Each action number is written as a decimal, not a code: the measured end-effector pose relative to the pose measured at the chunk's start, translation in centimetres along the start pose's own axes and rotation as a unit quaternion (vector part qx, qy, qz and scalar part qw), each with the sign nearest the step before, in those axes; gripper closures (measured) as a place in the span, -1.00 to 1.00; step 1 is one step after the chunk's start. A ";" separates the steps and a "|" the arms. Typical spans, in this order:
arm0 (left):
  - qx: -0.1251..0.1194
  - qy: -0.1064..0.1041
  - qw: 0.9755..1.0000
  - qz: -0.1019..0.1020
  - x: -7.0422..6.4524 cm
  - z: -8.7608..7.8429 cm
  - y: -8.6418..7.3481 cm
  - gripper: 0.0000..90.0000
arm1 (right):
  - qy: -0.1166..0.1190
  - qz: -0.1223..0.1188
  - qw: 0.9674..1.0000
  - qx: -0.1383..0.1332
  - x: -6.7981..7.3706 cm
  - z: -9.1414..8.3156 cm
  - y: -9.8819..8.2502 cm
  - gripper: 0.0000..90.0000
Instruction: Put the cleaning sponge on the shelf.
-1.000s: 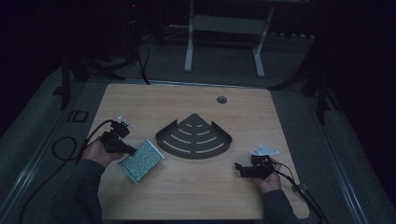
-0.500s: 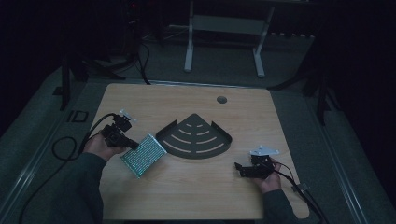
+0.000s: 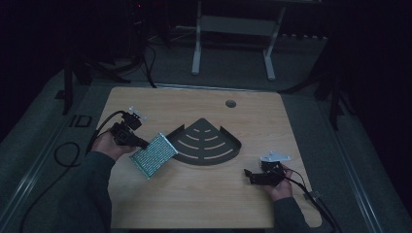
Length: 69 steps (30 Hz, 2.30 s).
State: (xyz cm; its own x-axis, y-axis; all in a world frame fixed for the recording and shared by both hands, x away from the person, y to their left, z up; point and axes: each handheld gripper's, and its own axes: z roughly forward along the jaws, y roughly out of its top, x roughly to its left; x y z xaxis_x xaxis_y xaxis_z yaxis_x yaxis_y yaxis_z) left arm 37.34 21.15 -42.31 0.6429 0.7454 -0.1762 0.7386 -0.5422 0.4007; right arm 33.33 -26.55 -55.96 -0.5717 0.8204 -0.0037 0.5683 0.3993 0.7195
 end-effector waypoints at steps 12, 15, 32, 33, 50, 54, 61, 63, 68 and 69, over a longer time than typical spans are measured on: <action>-0.005 -0.003 1.000 0.008 -0.4 0.0 1.5 0.99 | 0.000 0.000 1.000 0.000 0.0 0.0 0.0 -0.70; -0.006 -0.004 1.000 0.008 -0.5 0.2 1.9 0.99 | 0.000 0.000 1.000 -0.001 0.0 0.0 0.0 -0.70; -0.007 -0.001 1.000 0.019 -1.0 0.6 4.1 0.99 | 0.000 0.000 1.000 -0.001 0.0 0.0 0.0 -0.70; -0.006 -0.001 1.000 0.018 -1.1 0.7 4.2 0.99 | 0.000 0.000 1.000 -0.001 0.0 0.0 0.0 -0.70; -0.004 0.006 1.000 0.024 -0.8 0.9 6.3 0.99 | 0.000 -0.001 1.000 0.000 0.0 0.0 0.0 -0.70; -0.005 0.007 1.000 0.027 -0.8 1.0 6.9 0.99 | 0.000 -0.001 1.000 0.000 0.0 0.0 0.0 -0.70; -0.003 0.010 0.999 0.031 -0.7 1.5 7.8 0.99 | 0.000 -0.001 1.000 -0.001 0.0 0.0 0.0 -0.70; -0.003 0.010 0.999 0.032 -0.7 1.6 8.0 0.99 | 0.000 0.000 1.000 -0.001 0.0 0.0 0.0 -0.70; -0.004 0.018 0.999 0.031 -0.7 1.8 8.5 0.99 | 0.000 0.000 1.000 0.000 0.0 0.0 0.0 -0.70; -0.003 0.019 0.999 0.031 -0.7 1.9 8.6 0.99 | 0.000 0.000 1.000 0.000 0.0 0.0 0.0 -0.70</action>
State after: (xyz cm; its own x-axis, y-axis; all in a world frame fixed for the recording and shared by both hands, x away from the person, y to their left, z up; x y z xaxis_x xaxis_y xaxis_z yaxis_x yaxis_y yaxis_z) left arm 43.62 15.28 -40.44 0.6792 0.7247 -0.1160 0.6960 -0.5858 0.4152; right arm 33.39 -26.54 -55.96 -0.5719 0.8203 -0.0042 0.5675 0.3993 0.7201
